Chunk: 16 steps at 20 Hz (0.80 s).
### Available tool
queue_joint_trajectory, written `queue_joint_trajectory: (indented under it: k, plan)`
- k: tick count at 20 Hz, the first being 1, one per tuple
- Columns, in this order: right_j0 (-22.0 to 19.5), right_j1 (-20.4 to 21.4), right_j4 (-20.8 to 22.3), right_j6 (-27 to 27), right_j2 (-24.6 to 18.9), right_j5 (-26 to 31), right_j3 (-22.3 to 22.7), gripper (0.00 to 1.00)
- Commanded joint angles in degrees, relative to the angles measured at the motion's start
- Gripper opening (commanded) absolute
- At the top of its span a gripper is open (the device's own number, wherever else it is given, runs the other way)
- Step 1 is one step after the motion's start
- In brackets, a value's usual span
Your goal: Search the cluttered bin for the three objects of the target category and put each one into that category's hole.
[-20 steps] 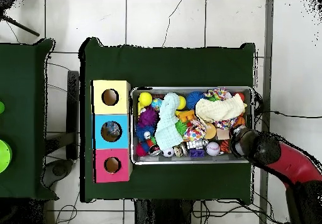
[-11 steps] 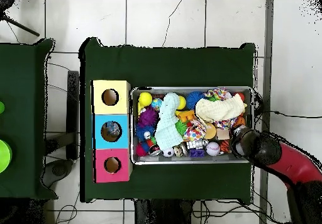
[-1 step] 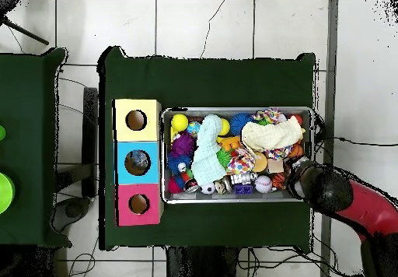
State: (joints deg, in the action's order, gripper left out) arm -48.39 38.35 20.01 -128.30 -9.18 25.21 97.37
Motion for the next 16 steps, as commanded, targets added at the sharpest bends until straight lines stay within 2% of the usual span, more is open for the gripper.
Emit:
queue_joint_trajectory:
  k: [1, 7, 16]
  plan:
    - [3.84, 9.73, 1.84, 6.87, -1.44, 9.32, 5.41, 0.0]
    - [3.18, 9.53, 1.58, 6.76, -3.17, 8.53, 5.99, 0.0]
    - [3.28, 10.18, -1.58, 2.37, -3.86, 6.73, 12.82, 0.0]
